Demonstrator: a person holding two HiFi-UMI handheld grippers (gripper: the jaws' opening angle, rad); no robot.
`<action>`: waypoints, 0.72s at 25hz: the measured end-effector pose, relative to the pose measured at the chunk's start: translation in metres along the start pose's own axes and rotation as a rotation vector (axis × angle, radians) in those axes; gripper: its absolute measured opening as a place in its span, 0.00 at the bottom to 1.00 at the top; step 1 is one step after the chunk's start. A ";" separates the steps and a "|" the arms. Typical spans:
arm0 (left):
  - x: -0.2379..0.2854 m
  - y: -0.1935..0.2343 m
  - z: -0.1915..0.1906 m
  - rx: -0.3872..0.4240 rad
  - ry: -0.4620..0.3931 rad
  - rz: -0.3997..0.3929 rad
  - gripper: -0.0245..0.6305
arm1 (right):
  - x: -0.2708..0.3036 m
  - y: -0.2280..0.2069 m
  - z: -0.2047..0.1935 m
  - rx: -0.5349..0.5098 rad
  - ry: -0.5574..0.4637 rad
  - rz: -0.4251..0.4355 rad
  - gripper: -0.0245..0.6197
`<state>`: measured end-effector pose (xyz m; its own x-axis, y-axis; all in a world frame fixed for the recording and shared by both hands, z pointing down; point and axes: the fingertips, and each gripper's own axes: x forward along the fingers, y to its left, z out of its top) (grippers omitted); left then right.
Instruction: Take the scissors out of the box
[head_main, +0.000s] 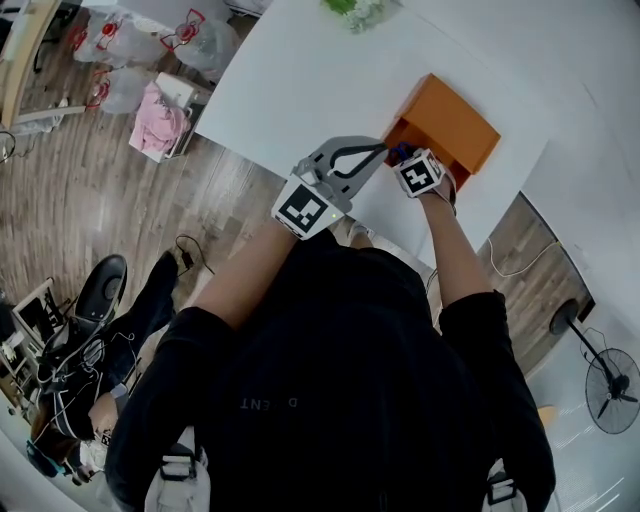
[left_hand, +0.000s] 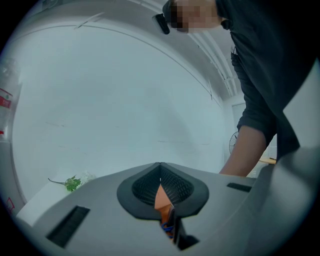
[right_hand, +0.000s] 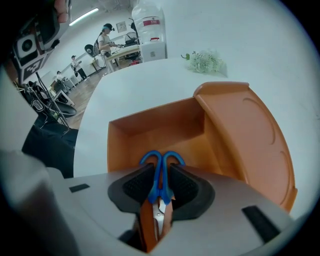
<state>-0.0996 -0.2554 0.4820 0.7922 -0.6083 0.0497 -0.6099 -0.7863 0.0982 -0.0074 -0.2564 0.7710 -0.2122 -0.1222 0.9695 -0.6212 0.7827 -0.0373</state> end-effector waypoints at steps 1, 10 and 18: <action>0.000 -0.001 0.000 0.002 0.001 0.000 0.07 | 0.000 0.000 0.000 -0.007 0.006 -0.006 0.21; -0.004 -0.006 0.008 -0.006 -0.007 0.009 0.07 | -0.014 -0.001 -0.002 -0.005 -0.045 -0.025 0.17; -0.008 -0.010 0.009 -0.012 0.002 0.012 0.07 | -0.056 0.007 0.016 0.064 -0.229 -0.022 0.17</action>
<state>-0.1005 -0.2435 0.4714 0.7849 -0.6173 0.0529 -0.6190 -0.7777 0.1095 -0.0121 -0.2542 0.7120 -0.3592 -0.2802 0.8902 -0.6728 0.7388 -0.0389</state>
